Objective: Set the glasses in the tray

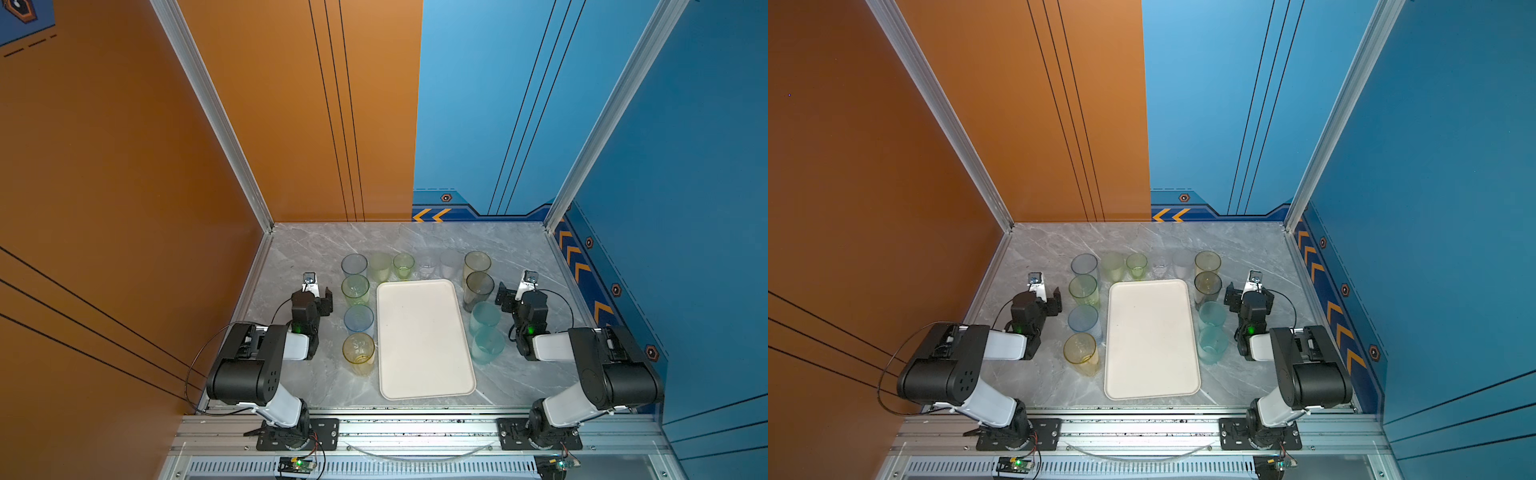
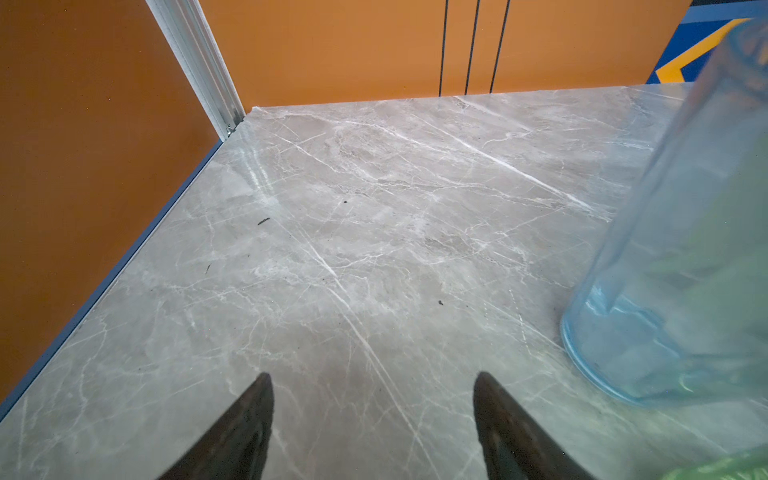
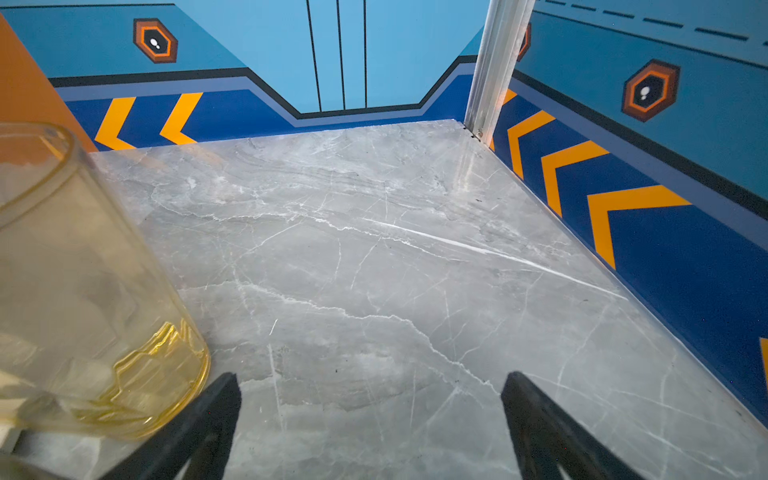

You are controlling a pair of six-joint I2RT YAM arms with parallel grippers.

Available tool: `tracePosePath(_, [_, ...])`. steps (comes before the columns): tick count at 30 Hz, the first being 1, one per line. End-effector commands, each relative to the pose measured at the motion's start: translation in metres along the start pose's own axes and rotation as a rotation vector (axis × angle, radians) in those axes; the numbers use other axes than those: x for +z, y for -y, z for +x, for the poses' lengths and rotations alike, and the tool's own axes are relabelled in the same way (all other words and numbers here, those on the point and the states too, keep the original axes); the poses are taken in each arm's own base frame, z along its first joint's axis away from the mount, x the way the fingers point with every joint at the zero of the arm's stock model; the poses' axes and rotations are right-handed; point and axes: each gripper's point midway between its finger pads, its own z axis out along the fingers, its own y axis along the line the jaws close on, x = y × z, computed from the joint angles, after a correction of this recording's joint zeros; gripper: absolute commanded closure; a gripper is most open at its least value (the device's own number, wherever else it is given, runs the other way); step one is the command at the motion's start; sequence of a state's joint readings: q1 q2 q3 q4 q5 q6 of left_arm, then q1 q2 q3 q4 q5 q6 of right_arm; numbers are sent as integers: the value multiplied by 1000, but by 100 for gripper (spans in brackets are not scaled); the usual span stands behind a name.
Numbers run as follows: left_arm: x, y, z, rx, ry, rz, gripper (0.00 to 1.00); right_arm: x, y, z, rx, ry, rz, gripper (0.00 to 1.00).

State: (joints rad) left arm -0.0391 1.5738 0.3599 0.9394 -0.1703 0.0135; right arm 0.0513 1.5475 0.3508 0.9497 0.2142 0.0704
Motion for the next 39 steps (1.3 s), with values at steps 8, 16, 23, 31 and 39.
tracePosePath(8, [-7,-21,-16,-85,44,-59,53,0,14,-2,45,2,50,15])
tracePosePath(16, [-41,-29,-46,-91,88,-125,65,-6,24,-12,67,17,89,16])
tracePosePath(23, [-89,-7,-114,-50,135,-106,65,-29,49,-54,155,40,165,18])
tracePosePath(31, [-115,3,-146,-79,76,-58,66,-75,16,-143,221,-60,-19,22])
tracePosePath(39, [-103,28,-156,-128,-70,50,70,-121,-102,-200,-23,-199,-322,24])
